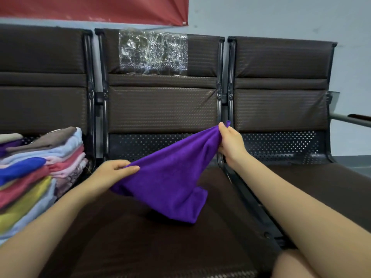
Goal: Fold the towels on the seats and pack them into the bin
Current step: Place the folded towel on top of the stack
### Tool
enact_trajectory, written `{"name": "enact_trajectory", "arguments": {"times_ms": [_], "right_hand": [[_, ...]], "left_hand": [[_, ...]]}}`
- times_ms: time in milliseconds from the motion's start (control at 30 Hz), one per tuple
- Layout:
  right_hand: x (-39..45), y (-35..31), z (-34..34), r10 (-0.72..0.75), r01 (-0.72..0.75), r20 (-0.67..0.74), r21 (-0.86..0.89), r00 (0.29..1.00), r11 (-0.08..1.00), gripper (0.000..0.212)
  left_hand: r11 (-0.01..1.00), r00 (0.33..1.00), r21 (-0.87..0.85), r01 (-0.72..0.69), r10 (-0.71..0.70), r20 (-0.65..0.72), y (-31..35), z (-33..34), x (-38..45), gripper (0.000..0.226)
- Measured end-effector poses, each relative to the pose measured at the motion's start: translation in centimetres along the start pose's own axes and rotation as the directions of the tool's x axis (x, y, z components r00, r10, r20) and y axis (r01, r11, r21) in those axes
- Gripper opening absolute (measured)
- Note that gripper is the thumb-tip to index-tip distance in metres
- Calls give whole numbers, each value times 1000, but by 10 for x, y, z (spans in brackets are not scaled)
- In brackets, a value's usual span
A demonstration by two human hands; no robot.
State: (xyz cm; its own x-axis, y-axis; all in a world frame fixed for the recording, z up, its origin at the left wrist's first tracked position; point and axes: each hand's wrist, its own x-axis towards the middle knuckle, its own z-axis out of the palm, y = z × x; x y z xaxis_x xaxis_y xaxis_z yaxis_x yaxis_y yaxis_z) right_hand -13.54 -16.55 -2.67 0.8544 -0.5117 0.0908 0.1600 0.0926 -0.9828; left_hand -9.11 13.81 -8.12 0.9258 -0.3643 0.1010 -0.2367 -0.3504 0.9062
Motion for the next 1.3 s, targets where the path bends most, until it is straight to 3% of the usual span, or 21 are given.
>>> {"name": "enact_trajectory", "arguments": {"times_ms": [167, 267, 333, 400, 500, 700, 833, 900, 967, 1100, 1167, 1233, 1300], "right_hand": [[-8, -8, -13, -81, 78, -20, -145, 996, 986, 32], [-20, -19, -14, -65, 69, 24, -160, 998, 985, 34], [-30, -28, -15, 25, -16, 101, -83, 995, 996, 29], [-39, -36, -17, 134, -140, 225, 10, 965, 990, 26], [-46, -45, -23, 208, -249, 310, 99, 928, 964, 26], [-48, -59, -23, 189, -253, 308, 180, 932, 951, 27], [-34, -65, -19, 130, -204, 270, 269, 954, 941, 28], [-20, -56, -14, 150, -222, 256, 283, 955, 933, 32], [-3, -32, -8, 204, -256, 234, 216, 951, 942, 33], [39, 32, -6, 343, -342, 50, -22, 938, 939, 20], [54, 52, -13, 358, -359, -30, -129, 933, 924, 22], [67, 70, -18, 272, -298, -123, -339, 954, 892, 15], [72, 86, -23, 142, -194, -133, -618, 981, 762, 10]], "left_hand": [[909, 989, -411, -65, 6, -145, 27, -13, -9, 21], [813, 985, -570, -121, 29, -167, 50, -14, -20, 22], [718, 980, -678, -158, 29, -197, 65, -13, -28, 41], [613, 968, -767, -191, -10, -249, 77, -15, -36, 34], [506, 963, -836, -212, -40, -268, 96, -15, -52, 24], [446, 967, -867, -223, -13, -256, 110, -22, -60, 42], [410, 981, -892, -192, 65, -181, 114, -25, -50, 14], [483, 990, -865, -136, 47, -130, 105, -25, -35, 10], [644, 989, -762, -66, -56, -133, 84, -25, -12, 25], [941, 921, -333, 58, -179, -346, 12, -19, 40, 11], [981, 865, -99, 164, -192, -463, -28, -16, 58, 9], [961, 846, 110, 252, -164, -508, -55, -15, 64, 10], [899, 866, 321, 299, -114, -486, -67, -14, 61, 26]]}}
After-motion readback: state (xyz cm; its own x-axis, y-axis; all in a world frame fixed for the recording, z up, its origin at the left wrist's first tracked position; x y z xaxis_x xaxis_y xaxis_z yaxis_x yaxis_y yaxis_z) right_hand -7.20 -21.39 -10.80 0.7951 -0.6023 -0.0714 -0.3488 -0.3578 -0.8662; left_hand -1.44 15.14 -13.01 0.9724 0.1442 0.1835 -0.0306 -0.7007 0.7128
